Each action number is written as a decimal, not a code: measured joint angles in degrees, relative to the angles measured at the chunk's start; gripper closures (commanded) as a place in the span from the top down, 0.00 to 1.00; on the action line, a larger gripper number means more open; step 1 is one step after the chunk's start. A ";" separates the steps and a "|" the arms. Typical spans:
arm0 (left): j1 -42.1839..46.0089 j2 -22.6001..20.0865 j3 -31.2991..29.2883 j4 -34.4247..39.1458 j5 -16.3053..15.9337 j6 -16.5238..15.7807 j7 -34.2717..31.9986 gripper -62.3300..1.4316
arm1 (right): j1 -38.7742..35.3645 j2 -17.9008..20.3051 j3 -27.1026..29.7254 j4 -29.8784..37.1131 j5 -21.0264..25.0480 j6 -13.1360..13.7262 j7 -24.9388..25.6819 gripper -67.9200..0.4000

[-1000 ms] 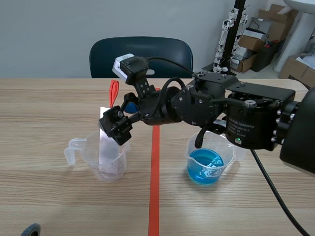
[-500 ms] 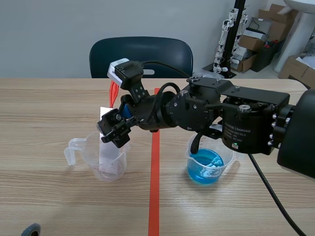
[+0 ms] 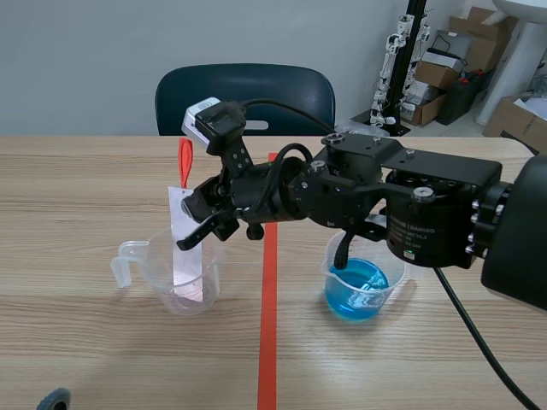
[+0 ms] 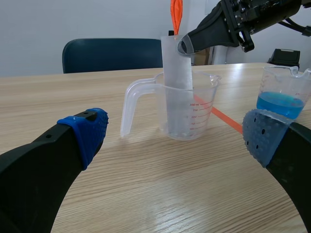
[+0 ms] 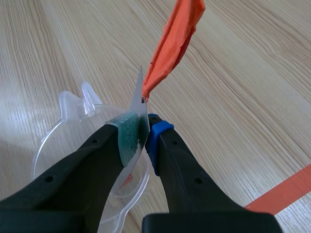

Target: Do the redox reaction experiment. lift the metal plate out of the left beaker

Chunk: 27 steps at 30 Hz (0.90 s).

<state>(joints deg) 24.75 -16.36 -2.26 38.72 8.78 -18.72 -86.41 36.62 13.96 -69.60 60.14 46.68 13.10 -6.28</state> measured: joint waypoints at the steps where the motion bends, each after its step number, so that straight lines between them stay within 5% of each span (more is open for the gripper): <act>1: 0.00 0.00 0.00 0.00 -0.02 0.00 0.00 0.93 | 0.00 -0.04 0.00 0.00 -0.87 0.00 0.26 0.05; 20: 0.00 0.00 0.00 0.00 -0.02 0.00 0.00 0.93 | 0.04 -0.15 0.13 0.02 -5.33 2.34 1.97 0.02; 23: 0.00 0.00 0.00 0.00 0.00 0.00 0.00 0.93 | 0.04 -0.15 0.15 0.02 -5.33 2.32 1.95 0.13; 27: 0.00 0.00 0.00 0.00 0.00 0.00 0.00 0.93 | 0.00 0.17 0.13 0.02 -6.38 1.92 1.03 0.41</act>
<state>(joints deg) 24.75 -16.36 -2.26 38.72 8.78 -18.72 -86.41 36.62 14.13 -69.47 60.16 40.29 15.03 -5.26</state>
